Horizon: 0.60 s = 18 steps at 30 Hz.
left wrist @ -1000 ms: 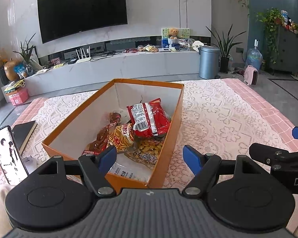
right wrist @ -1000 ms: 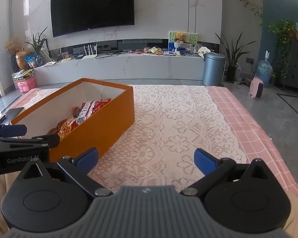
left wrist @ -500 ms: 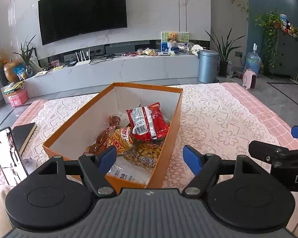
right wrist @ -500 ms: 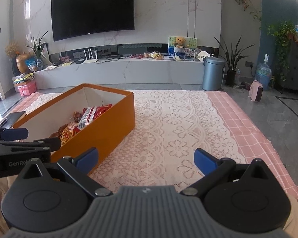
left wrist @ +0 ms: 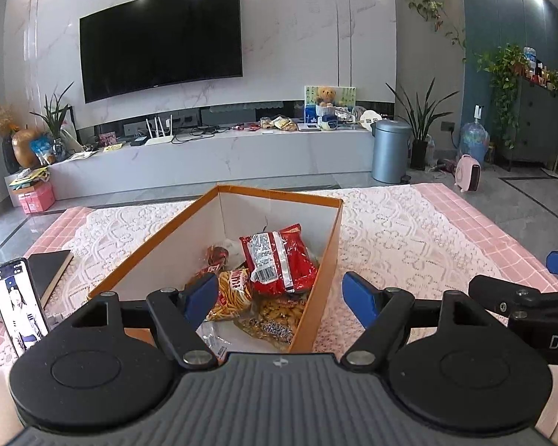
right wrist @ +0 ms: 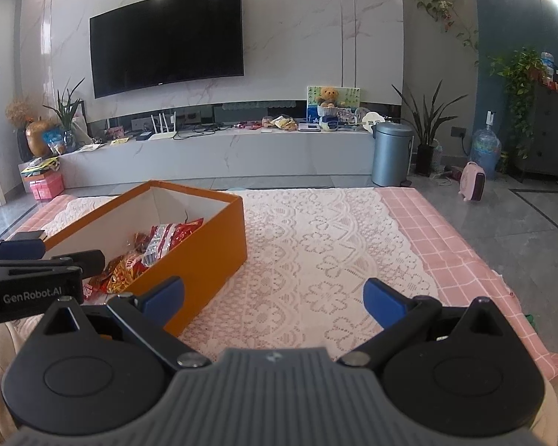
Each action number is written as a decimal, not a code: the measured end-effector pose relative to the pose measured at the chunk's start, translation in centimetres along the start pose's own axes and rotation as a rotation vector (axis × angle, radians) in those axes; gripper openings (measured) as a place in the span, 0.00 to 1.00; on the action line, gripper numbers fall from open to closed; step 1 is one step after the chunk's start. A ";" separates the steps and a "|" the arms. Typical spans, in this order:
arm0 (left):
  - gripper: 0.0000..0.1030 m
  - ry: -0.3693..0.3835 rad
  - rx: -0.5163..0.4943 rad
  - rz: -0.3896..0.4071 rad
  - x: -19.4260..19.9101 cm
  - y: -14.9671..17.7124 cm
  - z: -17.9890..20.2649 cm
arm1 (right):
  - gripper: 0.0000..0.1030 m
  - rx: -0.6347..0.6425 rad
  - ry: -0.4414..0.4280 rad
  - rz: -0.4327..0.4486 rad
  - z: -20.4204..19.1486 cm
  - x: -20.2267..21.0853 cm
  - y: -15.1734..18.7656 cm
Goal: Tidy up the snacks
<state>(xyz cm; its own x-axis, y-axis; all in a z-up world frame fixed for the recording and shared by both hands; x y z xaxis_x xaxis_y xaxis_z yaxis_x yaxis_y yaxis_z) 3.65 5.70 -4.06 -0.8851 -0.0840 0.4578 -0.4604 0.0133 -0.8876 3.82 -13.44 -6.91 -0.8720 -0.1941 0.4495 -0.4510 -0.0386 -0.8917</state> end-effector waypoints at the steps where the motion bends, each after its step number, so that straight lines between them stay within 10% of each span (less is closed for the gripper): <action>1: 0.86 0.001 0.000 0.001 0.0 -0.1 0.0 | 0.96 0.000 0.001 0.001 0.0 0.0 0.0; 18: 0.86 0.006 0.006 0.006 0.1 -0.3 0.1 | 0.96 0.004 0.001 0.002 -0.1 0.1 -0.1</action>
Point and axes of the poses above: each gripper's, at about its wrist camera, not at the fingertips, and x roughly against the way its jaws point, z to its right, y to its underside, the point moved 3 cm from there along -x, roughly the way its jaws point, and after that the axes turned 2 degrees about z, right-handed, at the moved point
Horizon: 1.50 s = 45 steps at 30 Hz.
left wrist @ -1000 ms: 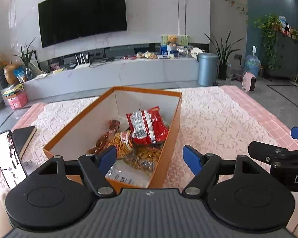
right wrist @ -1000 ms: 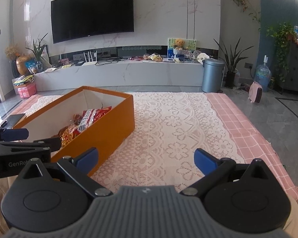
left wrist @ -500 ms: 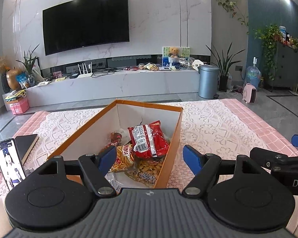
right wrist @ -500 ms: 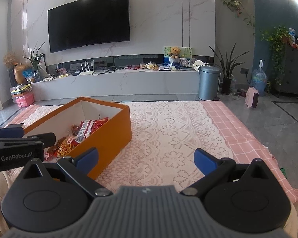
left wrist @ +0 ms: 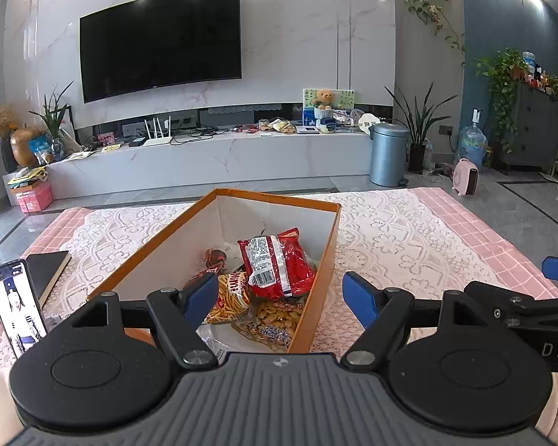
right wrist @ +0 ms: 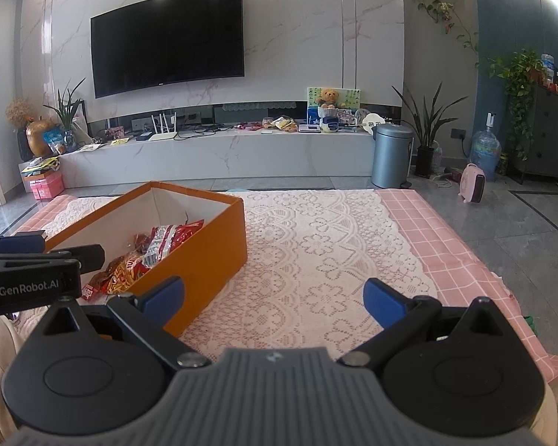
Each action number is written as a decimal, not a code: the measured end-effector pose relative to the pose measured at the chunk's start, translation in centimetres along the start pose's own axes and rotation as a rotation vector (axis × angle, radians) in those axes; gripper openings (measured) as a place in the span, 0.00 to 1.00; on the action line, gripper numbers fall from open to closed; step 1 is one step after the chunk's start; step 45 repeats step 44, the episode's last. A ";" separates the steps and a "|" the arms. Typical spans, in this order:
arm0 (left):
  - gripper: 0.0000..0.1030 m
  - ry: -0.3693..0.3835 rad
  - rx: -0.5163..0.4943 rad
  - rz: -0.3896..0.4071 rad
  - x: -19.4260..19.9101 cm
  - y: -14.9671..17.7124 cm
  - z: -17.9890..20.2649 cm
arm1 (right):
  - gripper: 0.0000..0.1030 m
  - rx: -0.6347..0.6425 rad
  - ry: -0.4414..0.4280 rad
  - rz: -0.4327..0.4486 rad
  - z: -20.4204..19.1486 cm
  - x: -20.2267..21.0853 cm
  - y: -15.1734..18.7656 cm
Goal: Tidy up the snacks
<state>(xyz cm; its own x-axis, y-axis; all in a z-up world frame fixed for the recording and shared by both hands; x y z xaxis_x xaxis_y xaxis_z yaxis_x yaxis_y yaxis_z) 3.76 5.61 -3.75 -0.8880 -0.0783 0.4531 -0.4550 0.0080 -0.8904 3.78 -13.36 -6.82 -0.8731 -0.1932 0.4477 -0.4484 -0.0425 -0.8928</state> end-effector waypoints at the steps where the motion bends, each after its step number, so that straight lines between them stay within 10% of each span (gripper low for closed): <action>1: 0.86 0.000 0.000 0.000 0.0 0.1 -0.1 | 0.96 0.000 0.000 0.000 0.0 0.0 0.0; 45: 0.86 0.016 0.021 -0.033 -0.3 0.7 -0.5 | 0.96 0.001 -0.017 -0.026 0.1 -0.7 0.5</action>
Point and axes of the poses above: each gripper's, at about its wrist camera, not at the fingertips, and x roughly against the way its jaws point, z to its right, y to its underside, the point moved 3 cm from there along -x, roughly the way its jaws point, and after that the axes turned 2 degrees about z, right-handed, at the moved point
